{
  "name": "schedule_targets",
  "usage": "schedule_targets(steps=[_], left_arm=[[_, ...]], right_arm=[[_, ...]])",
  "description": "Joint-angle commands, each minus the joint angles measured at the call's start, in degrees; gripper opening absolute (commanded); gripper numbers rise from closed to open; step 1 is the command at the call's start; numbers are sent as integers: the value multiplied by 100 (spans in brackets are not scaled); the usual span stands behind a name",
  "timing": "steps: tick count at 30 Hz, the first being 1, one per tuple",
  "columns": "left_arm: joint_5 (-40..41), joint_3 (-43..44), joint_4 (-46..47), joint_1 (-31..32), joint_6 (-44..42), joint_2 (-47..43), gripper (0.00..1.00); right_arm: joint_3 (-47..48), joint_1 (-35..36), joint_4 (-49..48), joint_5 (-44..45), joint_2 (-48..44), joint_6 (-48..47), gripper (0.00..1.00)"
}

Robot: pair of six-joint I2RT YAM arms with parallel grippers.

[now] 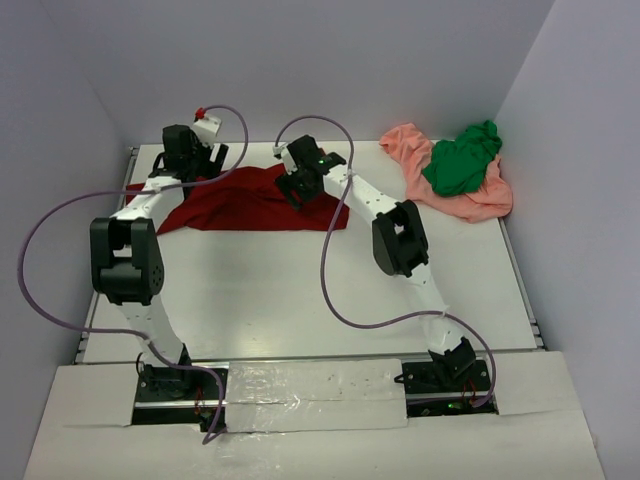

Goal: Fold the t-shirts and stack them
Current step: Fold the tshirt

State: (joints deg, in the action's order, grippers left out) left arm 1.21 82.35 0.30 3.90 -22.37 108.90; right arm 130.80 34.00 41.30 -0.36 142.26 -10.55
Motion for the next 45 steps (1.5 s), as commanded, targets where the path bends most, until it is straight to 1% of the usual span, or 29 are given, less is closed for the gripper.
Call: schedule_targets(steps=[1,4,7,9,10,13,14,15,16,18,19,25,28,31,35,39,43,45], left_arm=[[134,-166,401,-47,286,-554,99],[142,-368,506,-47,286,-703,99],[204,-429,480,-65,286,-774,99],[168,-474,506,-83,268,-826,99],[177,-517,524,-91,277,-844,99],[169,-649,612,-91,268,-949,99],[143,-676,656,-91,268,-993,99],[125,-702,656,-91,277,-1002,99],[125,-720,647,-91,277,-1020,99],[116,-772,647,-91,286,-1046,99],[116,-799,691,-91,286,-1064,99],[63,-966,770,-91,330,-1222,99],[54,-1080,849,-100,391,-1292,99],[55,-1168,928,-100,444,-1328,99],[37,-1299,972,-100,523,-1389,99],[19,-1431,1042,-100,646,-1442,99],[19,-1572,1157,-91,813,-1512,99],[11,-1651,1201,-91,848,-1539,99]], right_arm=[[305,37,-368,-104,92,263,85],[367,54,-430,-297,153,325,82],[314,63,-491,-376,162,351,78],[306,72,-482,-386,171,386,70],[297,72,-474,-438,180,387,62],[200,72,-482,-508,136,430,53],[96,72,-526,-509,92,448,46],[51,72,-552,-526,66,457,43],[16,72,-570,-553,48,457,36],[24,72,-553,-553,65,466,27],[24,81,-544,-570,65,448,21],[-160,81,-684,-536,-31,509,13],[-125,89,-964,-334,-40,518,9],[111,89,-1106,-123,21,536,5],[735,98,-1255,27,241,448,4],[859,133,-1651,326,250,238,4],[824,125,-2300,581,328,176,3],[894,133,-2503,861,425,176,4]])
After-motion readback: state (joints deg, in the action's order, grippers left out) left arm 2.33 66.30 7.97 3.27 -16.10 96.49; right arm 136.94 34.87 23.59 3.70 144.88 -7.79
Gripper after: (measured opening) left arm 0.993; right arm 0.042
